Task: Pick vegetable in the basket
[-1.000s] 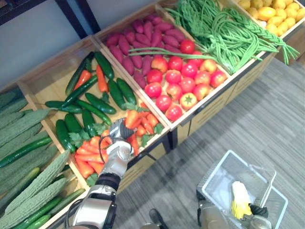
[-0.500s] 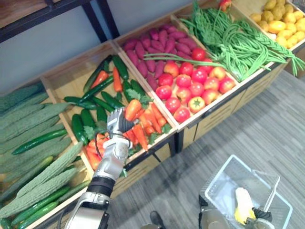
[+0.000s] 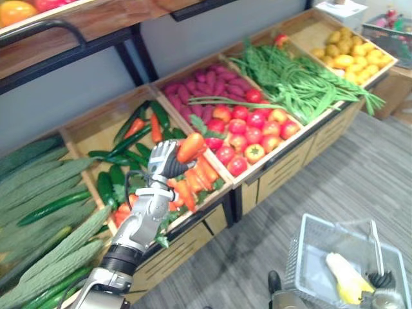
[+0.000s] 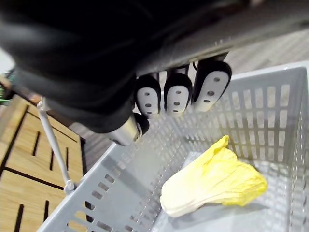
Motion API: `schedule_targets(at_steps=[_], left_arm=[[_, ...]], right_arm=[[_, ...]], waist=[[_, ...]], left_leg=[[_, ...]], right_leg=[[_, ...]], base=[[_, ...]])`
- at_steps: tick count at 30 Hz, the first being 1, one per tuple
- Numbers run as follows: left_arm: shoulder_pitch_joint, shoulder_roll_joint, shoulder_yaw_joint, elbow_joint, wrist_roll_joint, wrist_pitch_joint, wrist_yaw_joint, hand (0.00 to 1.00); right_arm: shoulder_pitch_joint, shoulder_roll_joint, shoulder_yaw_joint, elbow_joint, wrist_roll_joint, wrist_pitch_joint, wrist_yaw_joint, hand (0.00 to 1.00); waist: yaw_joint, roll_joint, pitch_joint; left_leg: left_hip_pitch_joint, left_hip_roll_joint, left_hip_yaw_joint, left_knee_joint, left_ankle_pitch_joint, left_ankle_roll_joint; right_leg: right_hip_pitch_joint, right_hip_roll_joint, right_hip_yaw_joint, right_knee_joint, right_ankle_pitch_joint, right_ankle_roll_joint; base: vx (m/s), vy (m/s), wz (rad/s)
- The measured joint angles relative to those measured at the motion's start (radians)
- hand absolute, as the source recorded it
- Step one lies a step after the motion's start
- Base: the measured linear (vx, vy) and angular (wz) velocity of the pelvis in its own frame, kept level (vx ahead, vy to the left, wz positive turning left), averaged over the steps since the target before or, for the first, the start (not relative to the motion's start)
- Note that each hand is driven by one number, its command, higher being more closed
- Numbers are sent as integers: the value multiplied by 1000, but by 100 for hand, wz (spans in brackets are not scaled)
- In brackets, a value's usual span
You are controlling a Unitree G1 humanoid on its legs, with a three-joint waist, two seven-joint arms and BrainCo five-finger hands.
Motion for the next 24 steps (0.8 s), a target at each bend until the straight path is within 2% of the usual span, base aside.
schedule_targets(at_steps=[4, 6, 8, 10, 15, 18, 21, 24], left_arm=[[-3, 10, -64, -59, -12, -53, -27, 100], [-20, 51, -118, -67, -55, -86, -48, 100], [-54, 77, -167, -69, -102, -109, -74, 100], [-69, 84, -184, -78, -122, -118, -85, 100], [-99, 134, -252, -201, -274, -178, -151, 100], [-103, 144, -293, -249, -356, -202, -158, 100], [-155, 141, -415, -317, -392, -218, -198, 100], [-172, 123, -491, -357, -414, -233, -223, 100]], right_arm=[[-3, -92, 59, -117, -20, -22, 19, 100], [-18, -148, 120, -190, -21, -41, 45, 100], [-18, -204, 190, -257, -12, -66, 83, 100], [-17, -221, 219, -280, -12, -75, 92, 100], [-17, -244, 286, -350, -5, -90, 127, 100], [-16, -261, 321, -379, -4, -91, 135, 100], [-14, -310, 373, -406, -4, -103, 169, 100], [-14, -312, 389, -410, -3, -107, 172, 100]], waist=[[-10, -17, -14], [-24, -25, -20], [-24, -30, -24], [-25, -30, -28], [-22, -30, -32], [-20, -28, -34], [-20, -21, -42], [-20, -13, -58]], left_leg=[[46, 2, 78, -12, -9, -10], [67, 2, 122, -14, -16, -18], [84, 3, 169, -11, -24, -23], [84, 4, 182, -6, -29, -25], [104, 11, 261, 24, -49, -40], [118, 17, 293, 39, -64, -47], [113, 38, 311, 99, -101, -48], [108, 45, 314, 128, -117, -48]], right_leg=[[0, 21, 72, -8, 12, 1], [-1, 34, 108, -8, 17, 2], [-6, 45, 146, -8, 21, 3], [-12, 48, 156, -6, 23, 4], [-18, 66, 210, -4, 30, 4], [-17, 77, 232, 3, 30, 4], [-15, 78, 245, 11, 31, 5], [-15, 77, 250, 16, 31, 7]], base=[[-1, -16, -60], [-7, -19, -53], [-24, -17, -50], [-38, -15, -33], [-43, -16, -34], [-42, -10, -30], [-64, -21, -13], [-80, -24, -5]])
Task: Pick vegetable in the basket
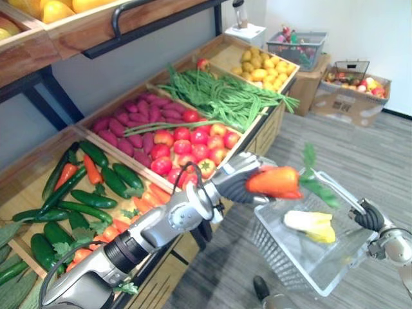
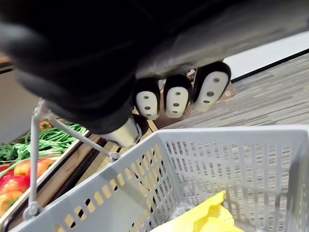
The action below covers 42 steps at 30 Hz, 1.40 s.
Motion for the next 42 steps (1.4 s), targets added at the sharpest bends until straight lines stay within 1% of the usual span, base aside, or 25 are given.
schedule_targets(at_steps=[3, 4, 6, 7, 10, 13, 15, 16, 18, 20, 23, 26, 28, 31, 32, 36, 39, 42], left_arm=[[-21, -15, -69, -9, -17, -2, -14, 100], [-36, -18, -105, -20, -17, -8, -25, 100], [-42, -34, -135, -21, -17, -17, -37, 100], [-43, -41, -144, -21, -17, -17, -43, 100], [-54, -61, -223, -21, -17, -18, -62, 100], [-60, -86, -260, -21, -17, -18, -80, 100], [-69, -102, -286, -21, -17, -19, -91, 100], [-70, -113, -298, -21, -17, -19, -103, 100], [-70, -123, -308, -21, -17, -19, -108, 100], [-70, -130, -327, -21, -16, -19, -122, 100], [-70, -132, -336, -20, -16, -19, -135, 100], [-69, -140, -338, -12, -14, -19, -145, 100], [-68, -145, -346, 0, -9, -17, -149, 100], [-67, -158, -346, 29, 4, -14, -162, 100], [-66, -166, -346, 42, 7, -12, -165, 100], [-65, -180, -342, 67, 68, -6, -165, 100], [-62, -206, -324, 100, 139, 8, -164, 100], [-57, -215, -299, 112, 193, 15, -163, 100]], right_arm=[[-2, -14, 33, -21, 0, -1, 0, 100], [-5, -34, 64, -46, 0, -3, 1, 100], [-23, -54, 99, -53, 0, -6, 6, 100], [-30, -59, 105, -55, 0, -7, 10, 100], [-92, -83, 146, -60, 0, -7, 23, 100], [-119, -107, 193, -100, 1, -7, 32, 100], [-136, -112, 223, -130, 3, -7, 49, 100], [-139, -116, 235, -156, 33, -8, 67, 100], [-140, -125, 252, -185, 60, -8, 68, 100], [-140, -135, 260, -223, 99, -13, 90, 100], [-141, -169, 293, -278, 143, -17, 121, 100], [-141, -203, 330, -343, 166, -39, 164, 100], [-140, -221, 338, -383, 189, -49, 199, 100], [-139, -247, 338, -440, 198, -59, 221, 100], [-137, -259, 338, -453, 206, -68, 232, 100], [-98, -282, 338, -501, 232, -71, 260, 100], [-39, -287, 332, -522, 233, -72, 272, 100], [-6, -288, 287, -529, 234, -72, 283, 100]], waist=[[1, 11, -17], [0, 16, -21], [1, 20, -29], [1, 22, -32], [0, 24, -49], [-3, 24, -50], [-1, 25, -51], [-3, 25, -51], [-5, 25, -51], [-5, 25, -51], [-6, 24, -50], [-5, 23, -49], [-6, 21, -48], [-7, 17, -46], [-6, 12, -42], [-5, 10, -40], [-6, 7, -39], [-8, 5, -38]], left_leg=[[-4, 7, 5, 27, -17, 0], [-6, 14, 10, 47, -28, -1], [-5, 23, 21, 70, -40, -2], [-5, 24, 26, 75, -43, -3], [-4, 34, 56, 105, -58, -8], [5, 36, 77, 111, -62, -10], [9, 48, 92, 134, -73, -12], [13, 53, 103, 143, -78, -15], [16, 53, 106, 146, -80, -16], [18, 56, 111, 155, -85, -16], [22, 56, 116, 158, -87, -18], [26, 56, 126, 158, -88, -18], [27, 56, 128, 159, -88, -20], [27, 56, 129, 160, -90, -19], [27, 56, 129, 160, -91, -20], [26, 56, 126, 159, -91, -20], [21, 54, 112, 157, -90, -19], [13, 52, 101, 156, -91, -19]], right_leg=[[0, -1, 6, 1, 2, 4], [0, 0, 12, 5, 3, 4], [-2, 4, 22, 10, 3, 5], [-3, 5, 28, 10, 4, 7], [-16, 17, 58, 16, 9, 12], [-17, 24, 73, 17, 13, 14], [-18, 35, 88, 22, 14, 14], [-19, 39, 95, 26, 14, 14], [-19, 41, 101, 27, 14, 14], [-20, 43, 107, 30, 14, 14], [-19, 45, 111, 33, 14, 14], [-20, 47, 117, 33, 14, 15], [-20, 47, 118, 33, 15, 16], [-19, 47, 118, 32, 15, 16], [-19, 46, 117, 32, 15, 16], [-18, 44, 114, 32, 15, 16], [-15, 37, 103, 31, 15, 16], [-15, 30, 92, 30, 15, 16]], base=[[-56, -16, -5], [-59, -18, -10], [-56, -20, -15], [-47, -18, -19], [-41, -26, -28], [-17, -23, -22], [-10, -16, -27], [-5, -10, -16], [-9, -4, -12], [-14, -3, -7], [-14, -4, -5], [-7, -7, -6], [-1, -3, -2], [0, 0, 0], [0, 0, 0], [0, -1, 2], [-10, -4, 11], [-17, -6, 13]])
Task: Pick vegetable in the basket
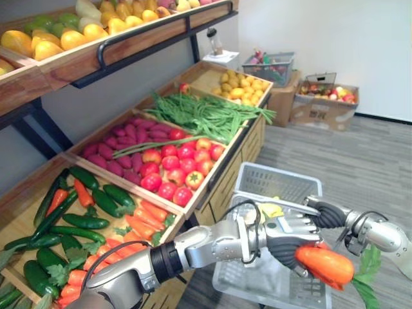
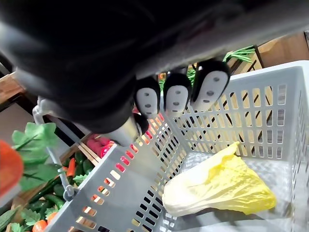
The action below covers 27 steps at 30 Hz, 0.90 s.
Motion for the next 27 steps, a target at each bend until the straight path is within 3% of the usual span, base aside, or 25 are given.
schedule_targets(at_steps=[23, 24, 27], left_arm=[[13, -30, 76, 76, 86, 6, 12, 100], [13, -30, 76, 82, 86, 2, 17, 0], [13, -31, 77, 93, 86, -7, 24, 0]], right_arm=[[100, 23, -79, -21, 39, 2, 27, 100], [106, 24, -83, -21, 40, 2, 27, 100], [109, 24, -91, -20, 40, 5, 27, 100]], waist=[[-3, -13, 17], [-3, -13, 17], [-3, -13, 18]], left_leg=[[-18, -4, -28, -6, 7, 11], [-21, -6, -31, -9, 8, 12], [-22, -18, -37, -22, 14, 16]], right_leg=[[0, -13, -23, -11, 0, 0], [0, -16, -26, -14, 0, 1], [0, -23, -29, -17, 1, 2]], base=[[-4, -5, 3], [-8, -8, 8], [-14, -8, 7]])
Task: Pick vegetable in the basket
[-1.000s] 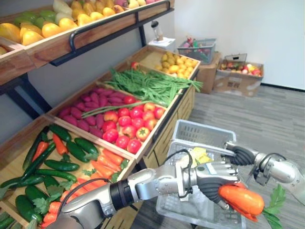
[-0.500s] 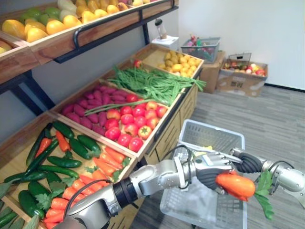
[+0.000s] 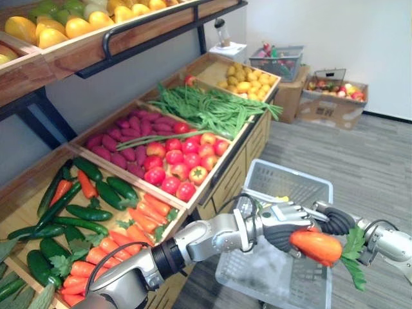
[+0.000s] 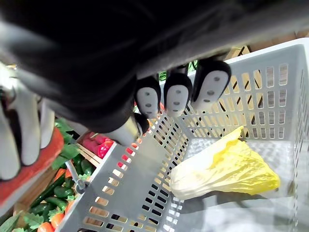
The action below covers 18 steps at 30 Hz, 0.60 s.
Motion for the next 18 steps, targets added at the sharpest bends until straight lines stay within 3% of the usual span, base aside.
schedule_targets(at_steps=[18], left_arm=[[0, 3, 18, 3, -2, -1, 4, 0]], right_arm=[[20, 11, -28, 0, 1, 0, 10, 100]], waist=[[-2, -4, 9]], left_leg=[[-1, -15, -14, -17, 2, 4]], right_leg=[[10, -13, -3, -18, 4, 6]], base=[[-4, -7, 1]])
